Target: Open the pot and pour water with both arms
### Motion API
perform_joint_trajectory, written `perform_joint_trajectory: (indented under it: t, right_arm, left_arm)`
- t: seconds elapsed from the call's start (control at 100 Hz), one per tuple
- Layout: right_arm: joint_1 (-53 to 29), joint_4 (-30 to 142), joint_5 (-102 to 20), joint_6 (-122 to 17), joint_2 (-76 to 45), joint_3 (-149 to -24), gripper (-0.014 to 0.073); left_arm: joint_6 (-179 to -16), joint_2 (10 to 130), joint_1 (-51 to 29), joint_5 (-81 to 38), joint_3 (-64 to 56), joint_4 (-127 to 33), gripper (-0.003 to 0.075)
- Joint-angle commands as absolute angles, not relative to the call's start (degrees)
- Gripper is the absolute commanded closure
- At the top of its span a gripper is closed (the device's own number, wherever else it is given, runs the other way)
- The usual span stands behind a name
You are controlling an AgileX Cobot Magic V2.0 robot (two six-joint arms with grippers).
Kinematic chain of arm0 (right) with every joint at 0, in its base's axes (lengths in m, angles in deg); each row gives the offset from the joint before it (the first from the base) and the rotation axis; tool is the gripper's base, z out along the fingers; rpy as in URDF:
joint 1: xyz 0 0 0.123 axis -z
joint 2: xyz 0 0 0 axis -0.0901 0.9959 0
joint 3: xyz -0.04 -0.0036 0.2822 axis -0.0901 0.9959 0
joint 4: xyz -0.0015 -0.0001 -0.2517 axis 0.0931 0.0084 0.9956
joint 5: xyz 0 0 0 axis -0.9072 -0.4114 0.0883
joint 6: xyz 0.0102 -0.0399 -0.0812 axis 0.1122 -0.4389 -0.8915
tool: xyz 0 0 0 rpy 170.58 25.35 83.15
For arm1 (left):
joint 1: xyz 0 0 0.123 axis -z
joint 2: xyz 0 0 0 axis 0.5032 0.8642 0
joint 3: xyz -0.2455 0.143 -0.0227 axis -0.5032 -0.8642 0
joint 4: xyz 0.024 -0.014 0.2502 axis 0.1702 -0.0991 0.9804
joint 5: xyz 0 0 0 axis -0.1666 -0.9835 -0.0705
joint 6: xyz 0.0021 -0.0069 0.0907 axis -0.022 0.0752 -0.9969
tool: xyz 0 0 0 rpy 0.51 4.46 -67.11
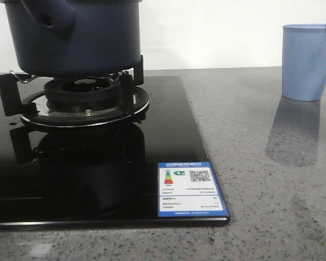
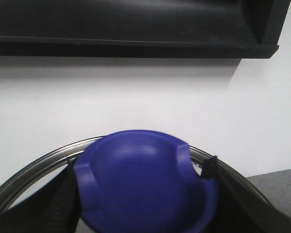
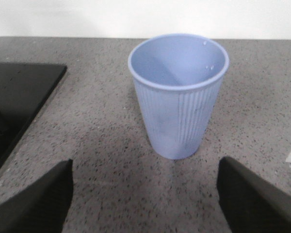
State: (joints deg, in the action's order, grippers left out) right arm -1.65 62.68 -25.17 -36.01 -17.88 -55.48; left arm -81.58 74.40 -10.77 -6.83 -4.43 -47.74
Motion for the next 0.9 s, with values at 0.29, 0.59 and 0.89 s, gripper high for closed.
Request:
perform_joint_trajectory:
  t: [0.29,0.59,0.89]
  right_arm:
    - [-1.8,61.1,-8.0,-36.4,-6.0,-57.4,0.0064]
    - [-1.8,60.4,2.5,-36.4,0.5,-57.4,0.0064]
    - [-1.8,60.2,11.7,-35.4,6.3,-57.6,0.0064]
  left_arm:
    - [-81.5,72.4,-11.0,-1.6,-2.3,-47.5,0.0342]
    - [-81.5,72.4,-11.0,-1.6,-2.3,-47.5,0.0342]
    - [-81.5,72.4,-11.0,-1.6,-2.2,-47.5,0.0342]
